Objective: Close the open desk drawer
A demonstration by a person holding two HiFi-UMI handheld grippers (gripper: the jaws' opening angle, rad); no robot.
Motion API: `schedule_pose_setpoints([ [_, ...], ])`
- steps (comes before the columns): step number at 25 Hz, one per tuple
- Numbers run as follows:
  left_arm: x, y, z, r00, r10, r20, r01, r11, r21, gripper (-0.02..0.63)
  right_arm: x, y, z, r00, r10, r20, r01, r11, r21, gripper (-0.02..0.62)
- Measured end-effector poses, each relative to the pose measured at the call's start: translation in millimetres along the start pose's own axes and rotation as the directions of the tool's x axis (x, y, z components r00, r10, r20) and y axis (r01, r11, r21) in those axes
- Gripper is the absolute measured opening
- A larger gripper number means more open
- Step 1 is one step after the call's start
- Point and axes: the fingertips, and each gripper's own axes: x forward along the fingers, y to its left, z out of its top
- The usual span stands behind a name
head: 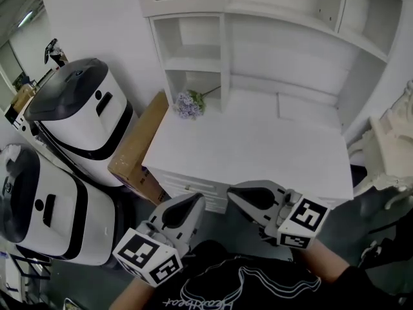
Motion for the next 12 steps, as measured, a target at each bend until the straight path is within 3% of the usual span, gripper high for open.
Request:
schedule_pose_setpoints([
  [12, 14.0, -3.2, 2.9, 0.999, -0.040, 0.024, 0.040, 0.999, -0.003, 0.005, -15.0, -10.2, -1.5, 0.998, -0.061, 0.022, 0.060, 0.998, 0.028, 0.006],
])
